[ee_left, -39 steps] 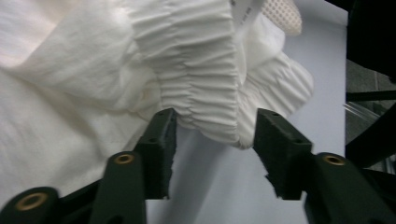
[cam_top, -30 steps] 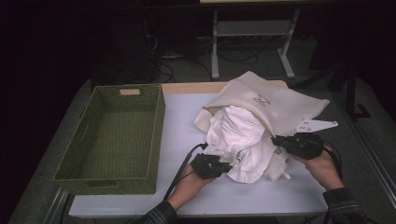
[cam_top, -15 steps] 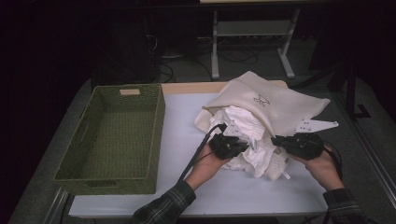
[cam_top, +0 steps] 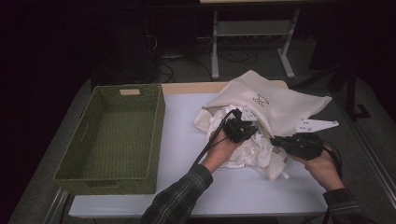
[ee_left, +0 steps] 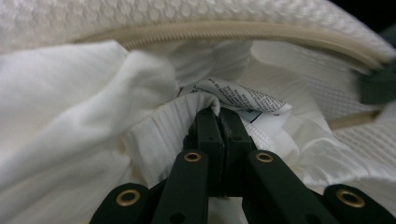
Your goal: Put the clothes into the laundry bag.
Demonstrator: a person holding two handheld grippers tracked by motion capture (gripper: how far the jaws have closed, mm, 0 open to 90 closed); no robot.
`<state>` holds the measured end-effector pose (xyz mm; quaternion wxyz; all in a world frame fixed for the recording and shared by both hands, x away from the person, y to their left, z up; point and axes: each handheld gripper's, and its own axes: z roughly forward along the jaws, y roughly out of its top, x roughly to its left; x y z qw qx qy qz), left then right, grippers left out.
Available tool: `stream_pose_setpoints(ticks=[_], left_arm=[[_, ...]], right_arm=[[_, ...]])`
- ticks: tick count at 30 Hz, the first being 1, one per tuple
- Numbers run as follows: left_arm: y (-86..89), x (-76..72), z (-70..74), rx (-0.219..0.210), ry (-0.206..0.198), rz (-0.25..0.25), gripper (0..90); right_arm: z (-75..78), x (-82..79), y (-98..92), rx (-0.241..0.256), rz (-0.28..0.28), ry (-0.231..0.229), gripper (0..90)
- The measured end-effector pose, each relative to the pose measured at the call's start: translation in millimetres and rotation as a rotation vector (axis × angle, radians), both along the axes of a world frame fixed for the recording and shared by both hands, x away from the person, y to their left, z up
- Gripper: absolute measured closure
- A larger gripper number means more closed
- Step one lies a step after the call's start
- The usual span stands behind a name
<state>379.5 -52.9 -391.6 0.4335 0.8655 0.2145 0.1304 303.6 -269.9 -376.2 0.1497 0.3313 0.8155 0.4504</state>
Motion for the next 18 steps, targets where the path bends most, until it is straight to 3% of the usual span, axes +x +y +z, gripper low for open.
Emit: stream_pose_setpoints(ticks=[5, 9, 13, 14, 18], left_arm=[[-8.5, 9.7, 4.5, 0.017, -0.026, 0.025, 88.7], [-12.7, 21.5, 8.9, -0.007, -0.031, 0.074, 88.6], [-17.0, 21.1, 4.3, -0.019, -0.008, 0.064, 88.3], [-18.0, 19.2, 2.6, -0.035, 0.014, 0.048, 88.2], [-17.4, 14.4, 1.8, -0.055, 0.027, 0.026, 85.4]], right_arm=[[3.8, -2.2, 2.3, 0.004, 0.016, -0.011, 86.7], [5.0, -3.1, 1.9, 0.011, 0.019, -0.013, 86.7], [3.0, -2.2, 0.8, 0.007, 0.017, -0.006, 86.6], [0.7, -1.3, 0.7, 0.003, 0.018, -0.002, 86.6], [-1.9, -0.6, 1.9, -0.008, 0.016, 0.004, 86.5]])
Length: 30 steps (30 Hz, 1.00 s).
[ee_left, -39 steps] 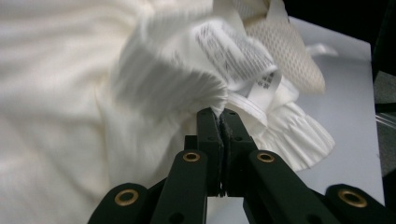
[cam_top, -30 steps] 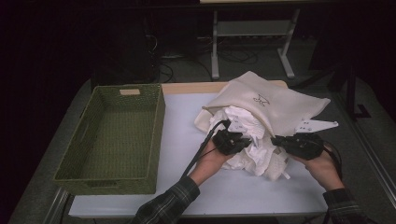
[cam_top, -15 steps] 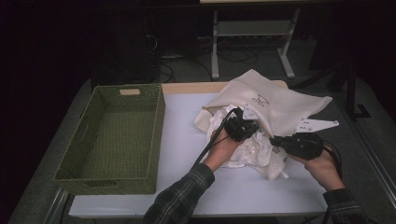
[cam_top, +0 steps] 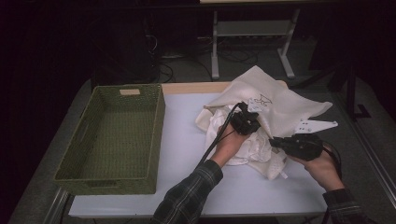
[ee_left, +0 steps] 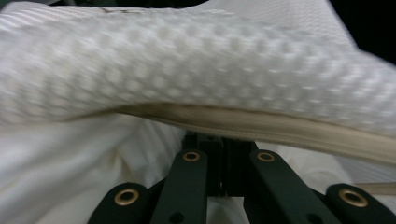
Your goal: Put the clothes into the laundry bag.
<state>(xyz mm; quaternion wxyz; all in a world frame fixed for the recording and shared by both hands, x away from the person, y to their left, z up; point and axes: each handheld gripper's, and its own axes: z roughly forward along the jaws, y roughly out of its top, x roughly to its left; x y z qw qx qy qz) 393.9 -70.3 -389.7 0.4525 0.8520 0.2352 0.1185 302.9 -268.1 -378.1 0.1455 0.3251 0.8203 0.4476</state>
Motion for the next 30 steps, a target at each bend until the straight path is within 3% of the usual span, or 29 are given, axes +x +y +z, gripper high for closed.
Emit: stream_pose_setpoints(ticks=[8, 15, 18, 19, 22, 24, 25, 27, 28, 29, 30], left_arm=[[26.1, -23.0, 6.9, -0.012, 0.004, -0.064, 68.1], [52.1, -38.9, 17.5, 0.008, 0.009, -0.077, 55.3], [75.6, -42.3, 21.2, 0.040, 0.021, -0.048, 52.1], [75.6, -42.3, 21.2, 0.040, 0.021, -0.048, 51.3], [101.4, -39.4, 19.1, 0.068, 0.029, 0.011, 49.9], [107.8, -37.7, 18.5, 0.070, 0.034, 0.024, 49.5], [119.2, -34.2, 17.4, 0.076, 0.038, 0.062, 49.4], [124.5, -31.9, 16.9, 0.086, 0.038, 0.079, 49.4], [132.7, -26.9, 14.2, 0.129, 0.027, 0.134, 49.4], [132.7, -26.9, 14.2, 0.129, 0.027, 0.134, 49.2], [140.9, -20.5, 10.5, 0.149, 0.025, 0.179, 49.2]], right_arm=[[-9.8, 3.5, 2.7, -0.022, 0.000, 0.027, 86.2], [-12.5, 4.8, 4.9, -0.044, -0.003, 0.033, 86.2], [-13.3, 5.3, 4.8, -0.051, -0.008, 0.037, 86.0], [-13.4, 5.3, 4.8, -0.051, -0.008, 0.037, 86.0], [-12.8, 5.1, 4.8, -0.051, -0.007, 0.034, 86.0], [-12.7, 5.0, 4.9, -0.051, -0.008, 0.034, 86.0], [-12.7, 5.0, 4.9, -0.051, -0.008, 0.034, 85.9], [-12.5, 4.9, 5.0, -0.051, -0.008, 0.034, 85.9], [-12.1, 4.6, 4.9, -0.049, -0.007, 0.033, 85.9], [-12.1, 4.6, 4.9, -0.049, -0.007, 0.033, 85.9], [-11.7, 4.4, 4.7, -0.044, -0.007, 0.034, 85.8]])
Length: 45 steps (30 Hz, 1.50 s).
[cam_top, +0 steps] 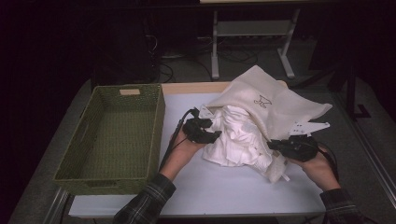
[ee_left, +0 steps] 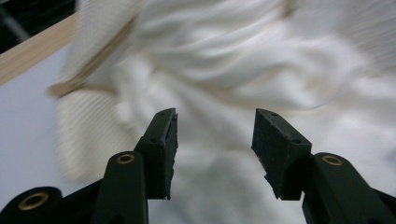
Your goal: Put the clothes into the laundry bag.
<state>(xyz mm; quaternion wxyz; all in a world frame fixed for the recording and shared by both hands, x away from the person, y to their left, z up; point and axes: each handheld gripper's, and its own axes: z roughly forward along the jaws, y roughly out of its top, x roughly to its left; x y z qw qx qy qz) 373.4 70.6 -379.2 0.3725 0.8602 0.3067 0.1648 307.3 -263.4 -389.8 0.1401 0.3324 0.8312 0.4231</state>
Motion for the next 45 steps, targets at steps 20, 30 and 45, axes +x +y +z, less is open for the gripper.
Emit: stream_pose_setpoints(ticks=[20, 30, 45], left_arm=[[24.0, 69.8, -48.8, 0.003, 0.098, 0.245, 71.9], [24.1, 55.7, -48.8, 0.013, 0.123, 0.238, 84.1], [22.9, 32.8, -41.9, 0.028, 0.121, 0.212, 84.1]], right_arm=[[0.3, 0.5, -4.1, 0.022, 0.009, 0.007, 85.7], [-0.6, -12.1, -13.0, 0.007, -0.082, 0.001, 48.7], [-32.2, -33.3, -42.1, -0.060, -0.220, 0.128, 34.8]])
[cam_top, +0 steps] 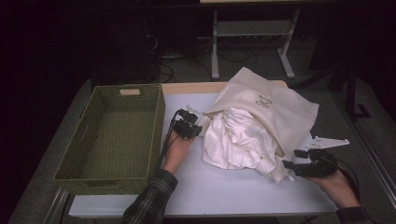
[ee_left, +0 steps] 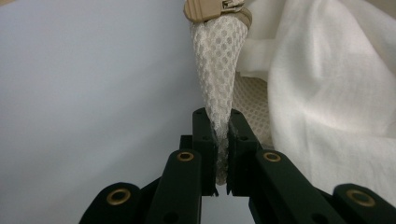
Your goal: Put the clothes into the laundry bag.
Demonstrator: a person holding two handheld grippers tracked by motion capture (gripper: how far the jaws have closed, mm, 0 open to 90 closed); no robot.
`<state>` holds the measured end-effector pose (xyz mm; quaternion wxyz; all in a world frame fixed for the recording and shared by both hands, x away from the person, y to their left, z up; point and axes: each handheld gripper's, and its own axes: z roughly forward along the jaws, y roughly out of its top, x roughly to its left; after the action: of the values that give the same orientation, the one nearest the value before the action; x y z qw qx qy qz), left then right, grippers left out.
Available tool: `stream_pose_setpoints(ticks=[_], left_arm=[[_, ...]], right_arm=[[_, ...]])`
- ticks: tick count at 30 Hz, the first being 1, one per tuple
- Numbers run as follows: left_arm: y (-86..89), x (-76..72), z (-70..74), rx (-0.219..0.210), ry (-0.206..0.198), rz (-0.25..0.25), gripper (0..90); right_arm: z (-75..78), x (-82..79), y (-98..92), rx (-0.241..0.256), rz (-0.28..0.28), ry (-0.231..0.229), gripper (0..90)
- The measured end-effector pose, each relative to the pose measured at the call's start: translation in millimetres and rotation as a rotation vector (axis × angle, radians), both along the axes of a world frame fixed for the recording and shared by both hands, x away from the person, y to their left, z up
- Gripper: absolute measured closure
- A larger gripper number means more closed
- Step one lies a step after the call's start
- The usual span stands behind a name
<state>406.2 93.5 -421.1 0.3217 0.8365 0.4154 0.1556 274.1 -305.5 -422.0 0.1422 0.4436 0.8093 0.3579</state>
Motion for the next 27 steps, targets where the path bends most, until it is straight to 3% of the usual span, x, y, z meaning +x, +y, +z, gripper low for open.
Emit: stream_pose_setpoints(ticks=[2, 5, 9, 16, 24, 27], left_arm=[[-0.3, -3.7, 0.1, 0.010, 0.005, -0.010, 84.0], [-0.7, -10.4, 1.0, 0.018, 0.010, -0.015, 83.9], [0.9, -18.7, 1.9, 0.016, 0.024, -0.027, 83.9], [1.8, -46.5, 3.1, 0.010, 0.042, -0.082, 83.4], [9.5, -77.8, -3.3, -0.071, 0.045, -0.151, 83.1], [11.8, -92.3, -5.4, -0.102, 0.039, -0.189, 83.0]], right_arm=[[-10.8, 6.6, 0.5, 0.005, 0.035, 0.066, 62.1], [-8.5, 8.4, -3.5, -0.031, 0.036, 0.075, 77.4], [-2.4, 8.8, -6.2, -0.036, 0.029, 0.053, 79.3], [5.6, 22.8, -14.4, -0.106, -0.024, 0.008, 79.5], [11.5, 42.8, -21.4, -0.137, -0.083, -0.039, 79.2], [10.1, 57.8, -24.1, -0.144, -0.109, -0.058, 79.2]])
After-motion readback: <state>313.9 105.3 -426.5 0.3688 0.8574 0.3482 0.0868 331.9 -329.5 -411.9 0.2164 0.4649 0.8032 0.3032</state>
